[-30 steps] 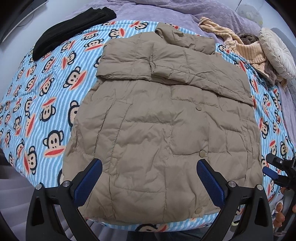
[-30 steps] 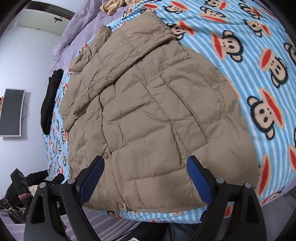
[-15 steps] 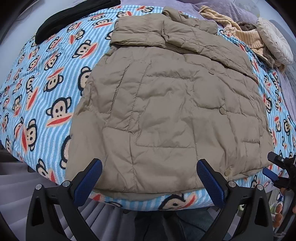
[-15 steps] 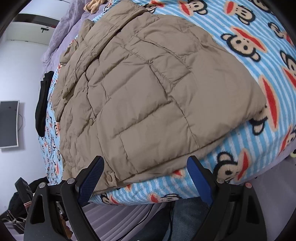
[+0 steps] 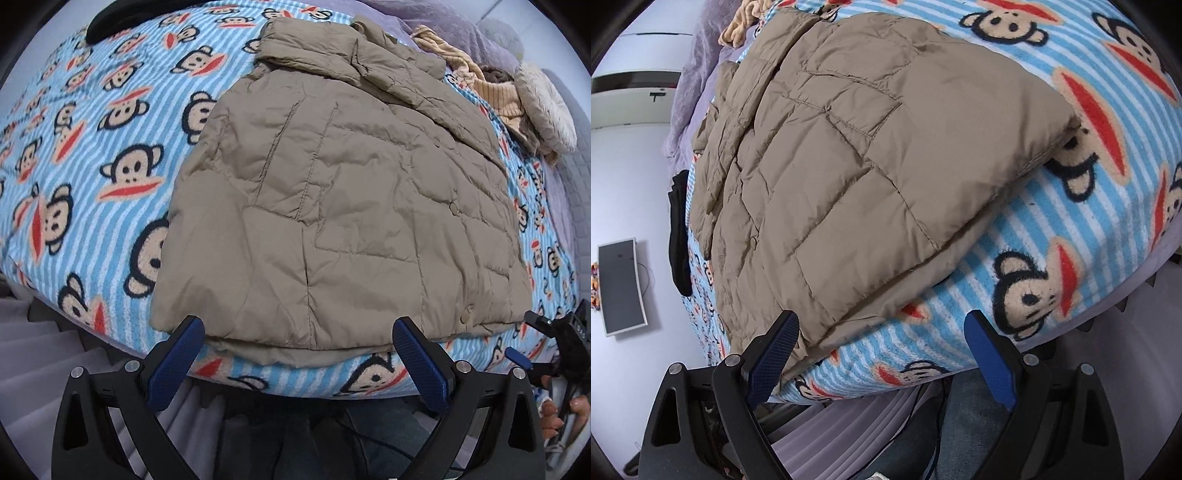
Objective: Fold large clothes
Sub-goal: 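Grasp the jacket hem with both grippers and lift it toward the collar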
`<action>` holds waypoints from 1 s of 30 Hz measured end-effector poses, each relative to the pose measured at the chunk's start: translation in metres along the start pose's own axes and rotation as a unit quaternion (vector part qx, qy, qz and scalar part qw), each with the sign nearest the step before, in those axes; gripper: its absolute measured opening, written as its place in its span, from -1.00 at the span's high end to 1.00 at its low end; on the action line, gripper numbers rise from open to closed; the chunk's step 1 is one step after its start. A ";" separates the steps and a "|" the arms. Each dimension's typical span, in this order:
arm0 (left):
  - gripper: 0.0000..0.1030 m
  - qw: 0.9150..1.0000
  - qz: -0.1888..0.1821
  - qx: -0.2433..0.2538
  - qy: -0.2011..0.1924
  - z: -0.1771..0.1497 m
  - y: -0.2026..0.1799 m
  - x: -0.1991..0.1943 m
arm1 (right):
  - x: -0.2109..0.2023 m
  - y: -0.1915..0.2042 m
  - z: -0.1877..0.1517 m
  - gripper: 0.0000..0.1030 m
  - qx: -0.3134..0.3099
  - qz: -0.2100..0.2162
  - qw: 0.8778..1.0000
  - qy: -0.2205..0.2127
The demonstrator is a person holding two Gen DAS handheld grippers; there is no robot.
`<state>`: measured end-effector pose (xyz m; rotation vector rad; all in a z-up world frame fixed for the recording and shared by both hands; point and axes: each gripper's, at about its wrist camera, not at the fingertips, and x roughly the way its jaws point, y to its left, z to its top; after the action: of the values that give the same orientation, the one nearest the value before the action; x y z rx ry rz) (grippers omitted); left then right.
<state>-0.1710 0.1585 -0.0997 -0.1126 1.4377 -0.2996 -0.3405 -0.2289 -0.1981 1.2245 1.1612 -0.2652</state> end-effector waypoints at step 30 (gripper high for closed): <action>0.49 0.983 -0.153 -0.083 0.054 0.028 0.005 0.070 | 0.022 -0.035 0.037 -0.68 0.131 0.099 0.985 -0.045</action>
<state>-0.1358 0.1416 -0.1645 -0.4629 1.5530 -0.4430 -0.3351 -0.2640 -0.2404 1.5328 0.9389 -0.3264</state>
